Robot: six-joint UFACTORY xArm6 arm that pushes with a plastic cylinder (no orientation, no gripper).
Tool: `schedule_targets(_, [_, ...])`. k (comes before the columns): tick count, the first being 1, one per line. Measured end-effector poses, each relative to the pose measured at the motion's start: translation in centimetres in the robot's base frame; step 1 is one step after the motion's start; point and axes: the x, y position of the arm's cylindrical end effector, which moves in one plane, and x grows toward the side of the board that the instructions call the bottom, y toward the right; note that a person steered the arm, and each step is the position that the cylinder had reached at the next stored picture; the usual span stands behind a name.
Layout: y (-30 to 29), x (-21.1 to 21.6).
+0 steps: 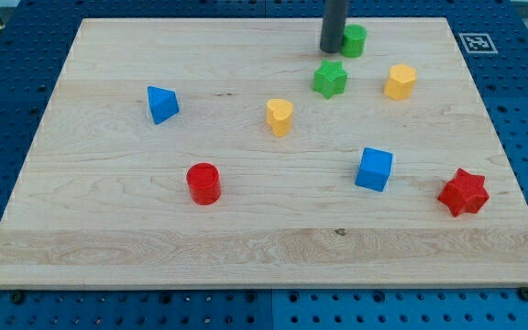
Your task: Push the green circle towards the top right of the board
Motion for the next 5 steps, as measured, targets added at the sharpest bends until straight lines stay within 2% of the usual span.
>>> schedule_targets(4, [8.7,0.0])
schedule_targets(5, [5.4,0.4])
